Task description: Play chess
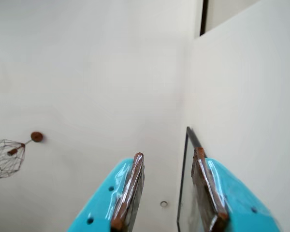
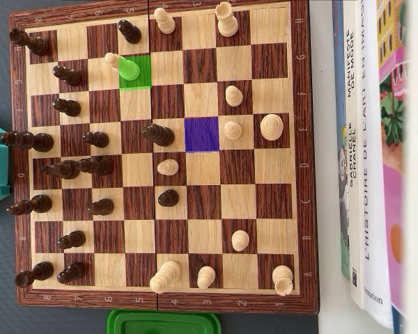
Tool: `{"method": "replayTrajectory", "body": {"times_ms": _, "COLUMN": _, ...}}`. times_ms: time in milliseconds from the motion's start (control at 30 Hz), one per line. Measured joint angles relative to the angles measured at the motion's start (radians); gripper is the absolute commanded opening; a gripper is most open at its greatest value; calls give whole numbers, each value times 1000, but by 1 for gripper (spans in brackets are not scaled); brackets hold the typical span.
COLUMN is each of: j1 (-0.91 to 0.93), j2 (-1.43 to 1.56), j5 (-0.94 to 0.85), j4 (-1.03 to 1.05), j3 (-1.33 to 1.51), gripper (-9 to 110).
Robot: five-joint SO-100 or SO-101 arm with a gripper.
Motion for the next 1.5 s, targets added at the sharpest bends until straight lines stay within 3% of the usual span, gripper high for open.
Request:
{"method": "replayTrajectory", "body": {"times_ms": 233, "j1": 0, "j2": 2, "j5": 0, "j4": -98, "j3": 0, "gripper": 15}}
{"method": "replayTrajectory", "body": {"times_ms": 1500, "j1": -3, "j2": 2, "j5": 0, "j4": -101, "j3": 0, "gripper": 15}}
